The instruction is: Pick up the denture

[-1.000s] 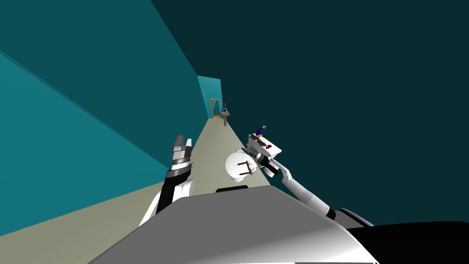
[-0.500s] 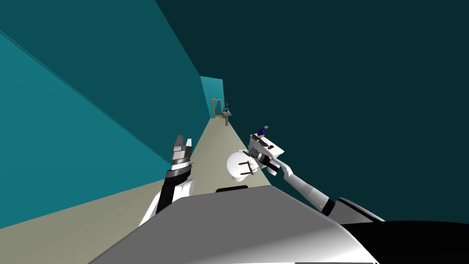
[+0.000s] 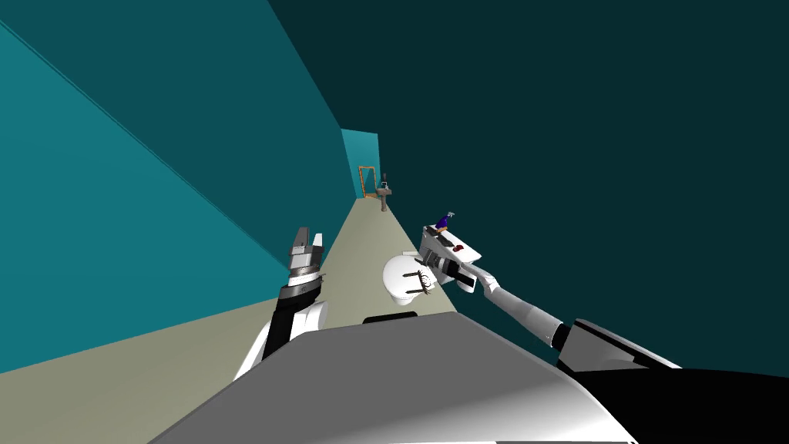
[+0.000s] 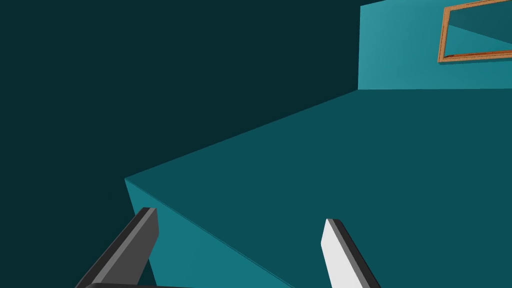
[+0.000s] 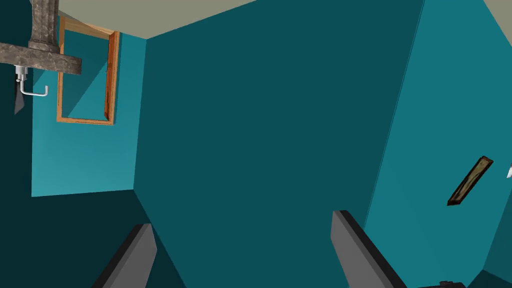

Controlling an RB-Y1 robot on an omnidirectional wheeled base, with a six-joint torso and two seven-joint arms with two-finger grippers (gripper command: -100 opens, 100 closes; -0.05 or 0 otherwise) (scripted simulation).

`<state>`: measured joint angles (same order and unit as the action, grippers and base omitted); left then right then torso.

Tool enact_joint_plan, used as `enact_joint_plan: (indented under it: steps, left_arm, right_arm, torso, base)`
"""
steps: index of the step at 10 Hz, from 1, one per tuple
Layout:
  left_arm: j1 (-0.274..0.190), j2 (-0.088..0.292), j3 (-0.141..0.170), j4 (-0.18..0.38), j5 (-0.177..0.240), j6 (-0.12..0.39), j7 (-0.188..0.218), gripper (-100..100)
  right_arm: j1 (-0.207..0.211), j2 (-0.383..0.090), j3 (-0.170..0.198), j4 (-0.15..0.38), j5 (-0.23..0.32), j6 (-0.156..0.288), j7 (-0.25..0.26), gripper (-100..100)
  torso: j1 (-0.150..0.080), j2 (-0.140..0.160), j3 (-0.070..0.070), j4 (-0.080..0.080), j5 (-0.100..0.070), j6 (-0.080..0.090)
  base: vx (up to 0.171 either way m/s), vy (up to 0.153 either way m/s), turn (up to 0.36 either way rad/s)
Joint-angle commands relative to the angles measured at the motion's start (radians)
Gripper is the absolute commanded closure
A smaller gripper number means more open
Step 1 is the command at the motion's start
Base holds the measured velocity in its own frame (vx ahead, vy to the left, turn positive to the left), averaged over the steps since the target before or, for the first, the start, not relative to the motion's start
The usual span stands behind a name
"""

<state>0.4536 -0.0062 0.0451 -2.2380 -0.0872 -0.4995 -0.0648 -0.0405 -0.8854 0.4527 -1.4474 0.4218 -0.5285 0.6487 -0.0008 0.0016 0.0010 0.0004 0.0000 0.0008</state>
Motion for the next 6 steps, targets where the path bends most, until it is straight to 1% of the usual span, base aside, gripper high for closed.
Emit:
enact_joint_plan:
  steps: [1,2,3,5,6]
  left_arm:
    - [0.0,0.0,0.0,0.0,0.0,0.0,0.0,0]
    - [0.0,0.0,0.0,0.0,0.0,0.0,0.0,0]
    - [0.0,0.0,0.0,0.0,0.0,0.0,0.0,0]
    - [0.0,0.0,0.0,0.0,0.0,0.0,0.0,0]
    - [0.0,0.0,0.0,0.0,0.0,0.0,0.0,0]
  right_arm:
    - [-0.012,-0.03,0.014,0.02,0.01,0.0,0.018,-100]
    - [-0.034,-0.068,0.04,0.063,0.029,-0.003,0.053,-100]
    - [-0.034,-0.074,0.04,0.063,0.029,-0.003,0.053,-100]
    - [-0.076,-0.145,0.088,0.141,0.067,-0.007,0.117,-100]
    - [-0.076,-0.161,0.088,0.144,0.067,-0.007,0.12,-100]
  torso:
    - [0.0,0.0,0.0,0.0,0.0,0.0]
    - [0.0,0.0,0.0,0.0,0.0,0.0]
    - [0.0,0.0,0.0,0.0,0.0,0.0]
    - [-0.001,0.0,0.0,0.0,0.0,0.0]
    - [-0.001,0.0,0.0,0.0,0.0,0.0]
  base:
    - [-0.012,0.0,0.032]
    - [-0.012,0.002,0.061]
    - [-0.009,-0.002,0.034]
    - [-0.008,-0.01,0.068]
    - [-0.006,-0.014,0.028]
